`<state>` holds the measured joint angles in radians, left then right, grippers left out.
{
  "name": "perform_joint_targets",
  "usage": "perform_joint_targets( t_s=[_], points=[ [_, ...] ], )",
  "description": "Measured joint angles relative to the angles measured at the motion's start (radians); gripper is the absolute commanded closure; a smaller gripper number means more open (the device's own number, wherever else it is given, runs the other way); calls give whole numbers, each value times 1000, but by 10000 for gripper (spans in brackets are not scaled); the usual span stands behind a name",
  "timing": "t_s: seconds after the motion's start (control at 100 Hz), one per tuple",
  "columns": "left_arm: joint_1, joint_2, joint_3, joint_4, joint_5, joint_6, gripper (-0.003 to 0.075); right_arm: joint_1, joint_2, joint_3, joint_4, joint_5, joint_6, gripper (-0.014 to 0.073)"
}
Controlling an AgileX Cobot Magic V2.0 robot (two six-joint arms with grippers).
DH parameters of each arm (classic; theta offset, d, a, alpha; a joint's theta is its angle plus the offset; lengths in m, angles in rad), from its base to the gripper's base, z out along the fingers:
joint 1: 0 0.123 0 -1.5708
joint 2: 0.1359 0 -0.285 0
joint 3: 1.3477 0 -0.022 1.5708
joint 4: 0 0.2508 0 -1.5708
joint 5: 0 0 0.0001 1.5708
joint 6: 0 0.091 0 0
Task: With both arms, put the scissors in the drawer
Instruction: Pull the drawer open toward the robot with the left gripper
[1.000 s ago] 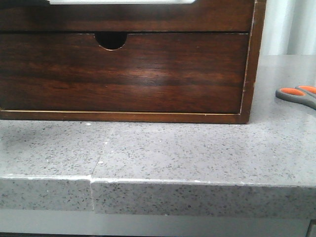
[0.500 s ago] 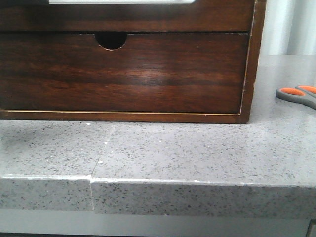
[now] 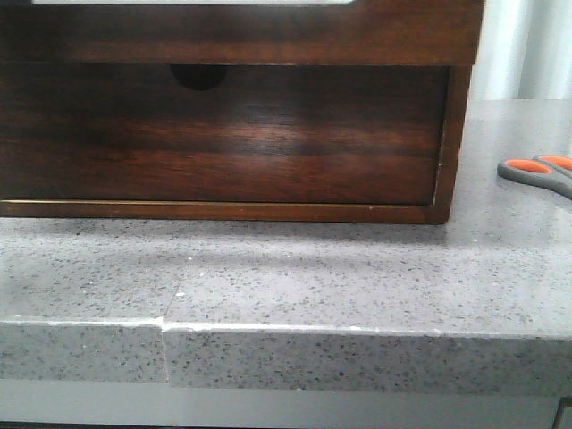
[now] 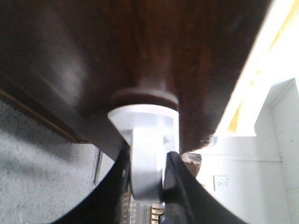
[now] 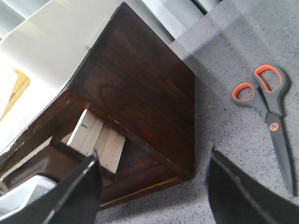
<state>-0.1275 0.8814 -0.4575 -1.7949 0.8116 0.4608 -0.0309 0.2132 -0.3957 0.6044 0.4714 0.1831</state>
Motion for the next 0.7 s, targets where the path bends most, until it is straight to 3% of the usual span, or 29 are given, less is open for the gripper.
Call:
perform_joint_targets(
  t_s=[0.61,0.7],
  points=[
    [-20,-269,99,103,-32,-178,738,0,0,0,-2,0,0,169],
    [-20,-274,99,113,-32,-188,692,0,0,0,-2,0,0,169]
  ],
)
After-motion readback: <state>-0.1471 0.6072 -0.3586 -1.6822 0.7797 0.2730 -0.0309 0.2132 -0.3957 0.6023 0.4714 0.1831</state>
